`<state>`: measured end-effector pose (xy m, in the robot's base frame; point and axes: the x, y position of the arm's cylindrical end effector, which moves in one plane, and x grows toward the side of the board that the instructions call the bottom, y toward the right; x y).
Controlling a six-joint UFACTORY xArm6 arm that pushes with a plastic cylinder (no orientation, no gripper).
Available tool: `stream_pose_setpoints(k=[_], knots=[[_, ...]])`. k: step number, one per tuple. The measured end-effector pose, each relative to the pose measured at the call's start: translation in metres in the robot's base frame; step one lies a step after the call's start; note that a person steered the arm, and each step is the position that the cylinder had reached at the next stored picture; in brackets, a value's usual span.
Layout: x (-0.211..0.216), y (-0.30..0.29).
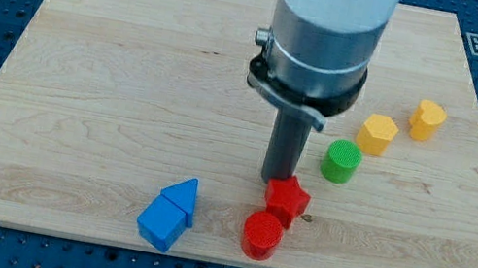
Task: Move the green circle towards the top
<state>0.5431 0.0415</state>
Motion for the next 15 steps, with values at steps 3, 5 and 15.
stream_pose_setpoints(k=[3, 5, 15], knots=[[0.027, 0.0], [-0.022, 0.033], [0.003, 0.127]])
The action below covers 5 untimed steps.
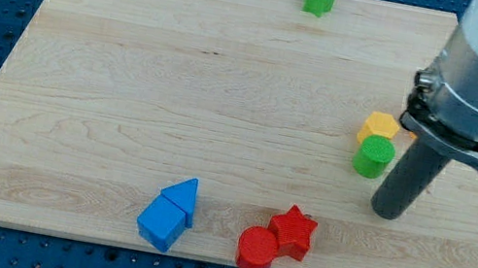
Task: Move the green circle towards the top
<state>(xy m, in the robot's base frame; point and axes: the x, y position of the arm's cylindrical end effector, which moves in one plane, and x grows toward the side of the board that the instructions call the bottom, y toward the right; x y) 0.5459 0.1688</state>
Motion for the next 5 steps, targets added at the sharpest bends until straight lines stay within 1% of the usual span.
stream_pose_setpoints(k=[1, 2, 5], knots=[[-0.012, 0.012], [-0.022, 0.002], [-0.04, -0.069]])
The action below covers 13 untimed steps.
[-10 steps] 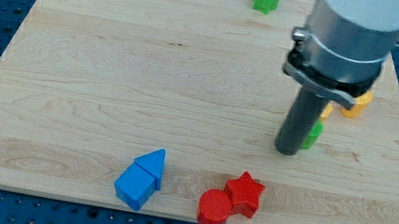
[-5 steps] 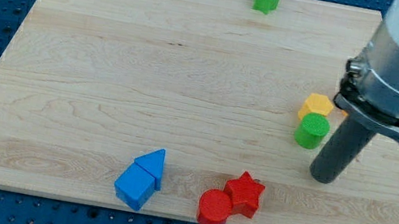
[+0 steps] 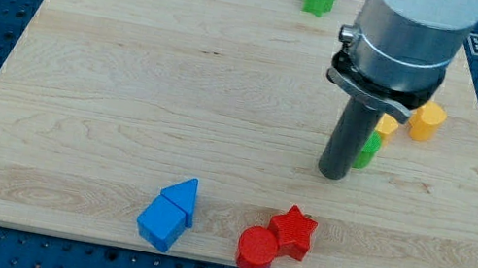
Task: Move the green circle towards the top
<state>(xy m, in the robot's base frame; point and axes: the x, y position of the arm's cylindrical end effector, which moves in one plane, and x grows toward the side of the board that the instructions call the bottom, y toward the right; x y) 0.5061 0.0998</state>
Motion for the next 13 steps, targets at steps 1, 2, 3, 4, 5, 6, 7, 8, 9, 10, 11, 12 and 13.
stream_pose_setpoints(k=[1, 2, 3, 4, 5, 6, 7, 8, 9, 10, 11, 12, 13], knots=[[-0.024, -0.001], [-0.052, -0.001], [-0.051, -0.013], [-0.044, -0.03], [-0.042, -0.046], [-0.04, -0.043], [-0.04, -0.023], [-0.032, -0.014], [-0.028, -0.005], [-0.024, -0.004], [-0.023, -0.004], [-0.02, -0.004], [-0.016, -0.004]])
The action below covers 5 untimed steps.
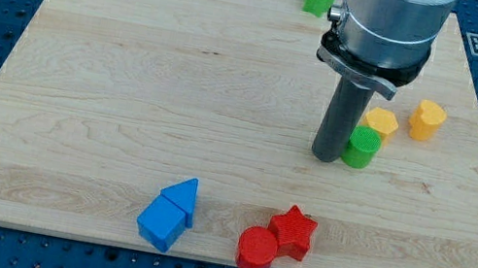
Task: Move the green circle towards the top
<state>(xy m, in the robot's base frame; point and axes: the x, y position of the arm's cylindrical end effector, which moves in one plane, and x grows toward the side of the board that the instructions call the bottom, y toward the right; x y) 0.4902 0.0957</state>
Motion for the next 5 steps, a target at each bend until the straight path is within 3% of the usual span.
stream_pose_setpoints(k=[2, 5], knots=[[0.034, 0.004], [0.037, 0.082]])
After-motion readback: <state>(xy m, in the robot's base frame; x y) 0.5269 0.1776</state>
